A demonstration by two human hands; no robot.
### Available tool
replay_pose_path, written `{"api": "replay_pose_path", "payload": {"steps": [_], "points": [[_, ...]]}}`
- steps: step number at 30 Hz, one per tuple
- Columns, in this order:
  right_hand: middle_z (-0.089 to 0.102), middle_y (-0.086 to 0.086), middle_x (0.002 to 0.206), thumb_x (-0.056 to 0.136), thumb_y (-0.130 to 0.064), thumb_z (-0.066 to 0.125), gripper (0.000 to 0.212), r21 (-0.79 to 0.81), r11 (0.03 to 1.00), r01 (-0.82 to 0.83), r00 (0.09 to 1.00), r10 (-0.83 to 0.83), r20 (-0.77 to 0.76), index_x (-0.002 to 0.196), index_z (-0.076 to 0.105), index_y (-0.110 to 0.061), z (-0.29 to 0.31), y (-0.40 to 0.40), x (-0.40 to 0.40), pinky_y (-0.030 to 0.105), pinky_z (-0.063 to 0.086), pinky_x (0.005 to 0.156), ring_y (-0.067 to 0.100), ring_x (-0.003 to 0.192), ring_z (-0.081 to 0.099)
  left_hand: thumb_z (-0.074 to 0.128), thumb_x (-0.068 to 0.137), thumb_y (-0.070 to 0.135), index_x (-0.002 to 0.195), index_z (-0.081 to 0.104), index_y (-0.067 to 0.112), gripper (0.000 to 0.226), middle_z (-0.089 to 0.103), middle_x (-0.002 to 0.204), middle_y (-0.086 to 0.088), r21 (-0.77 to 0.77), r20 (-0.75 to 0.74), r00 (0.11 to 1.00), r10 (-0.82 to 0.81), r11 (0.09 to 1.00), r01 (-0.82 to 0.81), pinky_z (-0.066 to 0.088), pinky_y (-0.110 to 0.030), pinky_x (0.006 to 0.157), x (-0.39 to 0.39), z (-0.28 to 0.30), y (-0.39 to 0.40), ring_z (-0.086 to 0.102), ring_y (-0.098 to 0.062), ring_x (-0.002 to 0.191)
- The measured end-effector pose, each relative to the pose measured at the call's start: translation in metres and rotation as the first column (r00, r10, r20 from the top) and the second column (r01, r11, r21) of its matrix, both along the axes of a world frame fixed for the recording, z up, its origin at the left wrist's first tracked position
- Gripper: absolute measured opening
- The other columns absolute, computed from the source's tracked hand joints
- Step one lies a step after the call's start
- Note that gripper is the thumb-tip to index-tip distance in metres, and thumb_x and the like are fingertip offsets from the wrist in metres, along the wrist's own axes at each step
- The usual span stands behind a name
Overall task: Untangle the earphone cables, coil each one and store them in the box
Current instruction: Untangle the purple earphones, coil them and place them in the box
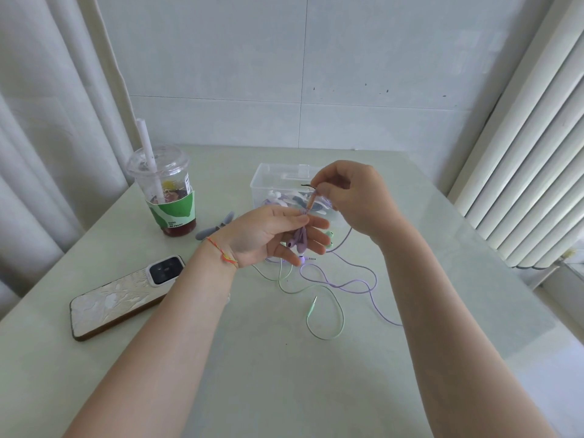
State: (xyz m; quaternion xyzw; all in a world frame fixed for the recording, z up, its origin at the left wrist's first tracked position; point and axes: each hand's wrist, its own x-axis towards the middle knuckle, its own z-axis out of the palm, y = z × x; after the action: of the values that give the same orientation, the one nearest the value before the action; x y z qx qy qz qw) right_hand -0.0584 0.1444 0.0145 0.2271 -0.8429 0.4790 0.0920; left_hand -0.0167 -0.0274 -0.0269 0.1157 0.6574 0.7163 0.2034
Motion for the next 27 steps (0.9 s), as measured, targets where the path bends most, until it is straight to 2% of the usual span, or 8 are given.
{"api": "replay_pose_path", "payload": {"steps": [5, 8, 11, 13, 17, 21, 24, 27], "points": [[0.066, -0.011, 0.073, 0.085, -0.005, 0.061, 0.017, 0.077, 0.997, -0.014, 1.000, 0.013, 0.020, 0.083, 0.068, -0.020, -0.0041, 0.0006, -0.0023, 0.014, 0.040, 0.059, 0.006, 0.064, 0.057, 0.048, 0.093, 0.025, 0.109, 0.067, 0.002, 0.033, 0.067, 0.110, -0.021, 0.057, -0.035, 0.999, -0.008, 0.998, 0.010, 0.059, -0.031, 0.064, -0.0002, 0.0012, 0.0003, 0.068, -0.021, 0.095], [0.071, -0.006, 0.083, 0.087, -0.009, 0.062, 0.014, 0.176, 0.983, -0.055, 0.997, 0.045, 0.062, 0.086, 0.071, -0.019, -0.0072, 0.0021, -0.0026, 0.011, 0.044, 0.064, 0.008, 0.077, 0.063, 0.046, 0.094, 0.024, 0.094, 0.068, 0.005, 0.029, 0.071, 0.092, -0.015, 0.130, -0.013, 1.000, -0.015, 0.991, 0.017, 0.054, -0.045, 0.087, -0.0014, 0.0002, -0.0005, 0.067, -0.031, 0.102], [0.071, -0.010, 0.088, 0.089, -0.015, 0.063, 0.011, 0.228, 0.968, -0.107, 0.992, 0.090, 0.085, 0.091, 0.073, -0.020, -0.0058, 0.0034, -0.0022, 0.007, 0.045, 0.071, 0.002, 0.085, 0.065, 0.040, 0.098, 0.020, 0.090, 0.061, 0.005, 0.027, 0.067, 0.072, -0.008, 0.145, -0.011, 0.998, 0.066, 0.987, -0.063, 0.050, -0.048, 0.093, -0.0035, 0.0019, 0.0002, 0.070, -0.032, 0.087], [0.072, -0.010, 0.092, 0.089, -0.017, 0.065, 0.012, 0.211, 0.962, -0.173, 0.981, 0.148, 0.126, 0.097, 0.072, -0.020, -0.0045, 0.0023, -0.0010, 0.014, 0.048, 0.079, 0.002, 0.089, 0.066, 0.037, 0.101, 0.018, 0.092, 0.061, 0.004, 0.029, 0.067, 0.070, -0.007, 0.145, 0.010, 0.993, 0.118, 0.982, -0.119, 0.055, -0.043, 0.085, -0.0030, 0.0041, 0.0002, 0.071, -0.028, 0.075], [0.072, -0.013, 0.091, 0.091, -0.011, 0.060, 0.019, 0.210, 0.951, -0.229, 0.968, 0.200, 0.151, 0.102, 0.072, -0.021, -0.0046, -0.0004, 0.0025, 0.011, 0.049, 0.080, -0.006, 0.084, 0.065, 0.041, 0.100, 0.017, 0.095, 0.064, 0.003, 0.028, 0.070, 0.076, -0.008, 0.079, 0.025, 0.991, 0.129, 0.988, -0.131, 0.056, -0.026, 0.056, 0.0002, 0.0076, -0.0022, 0.070, -0.025, 0.067], [0.073, -0.011, 0.096, 0.094, -0.014, 0.056, 0.022, 0.217, 0.948, -0.234, 0.964, 0.197, 0.178, 0.100, 0.073, -0.026, -0.0038, 0.0003, 0.0046, 0.026, 0.050, 0.086, 0.008, 0.095, 0.066, 0.044, 0.098, 0.019, 0.095, 0.065, 0.002, 0.028, 0.070, 0.081, -0.012, 0.027, 0.044, 0.996, 0.083, 0.996, -0.084, 0.052, -0.023, 0.053, -0.0015, 0.0065, -0.0055, 0.070, -0.027, 0.072], [0.073, -0.009, 0.099, 0.093, -0.012, 0.058, 0.023, 0.208, 0.937, -0.280, 0.954, 0.246, 0.173, 0.105, 0.074, -0.023, -0.0031, -0.0010, 0.0061, 0.021, 0.049, 0.087, 0.004, 0.095, 0.067, 0.040, 0.099, 0.017, 0.087, 0.064, 0.004, 0.029, 0.066, 0.081, -0.014, 0.001, 0.061, 0.995, 0.083, 0.997, -0.083, 0.051, -0.025, 0.052, -0.0031, 0.0029, -0.0058, 0.069, -0.027, 0.067], [0.074, -0.005, 0.089, 0.090, -0.009, 0.062, 0.019, 0.213, 0.946, -0.245, 0.966, 0.220, 0.135, 0.099, 0.075, -0.019, -0.0041, -0.0014, 0.0051, 0.011, 0.049, 0.074, -0.002, 0.078, 0.066, 0.036, 0.098, 0.015, 0.078, 0.066, 0.006, 0.037, 0.061, 0.078, -0.014, 0.045, 0.072, 0.995, 0.066, 0.997, -0.069, 0.053, -0.031, 0.061, -0.0044, 0.0002, -0.0062, 0.064, -0.028, 0.061]]}}
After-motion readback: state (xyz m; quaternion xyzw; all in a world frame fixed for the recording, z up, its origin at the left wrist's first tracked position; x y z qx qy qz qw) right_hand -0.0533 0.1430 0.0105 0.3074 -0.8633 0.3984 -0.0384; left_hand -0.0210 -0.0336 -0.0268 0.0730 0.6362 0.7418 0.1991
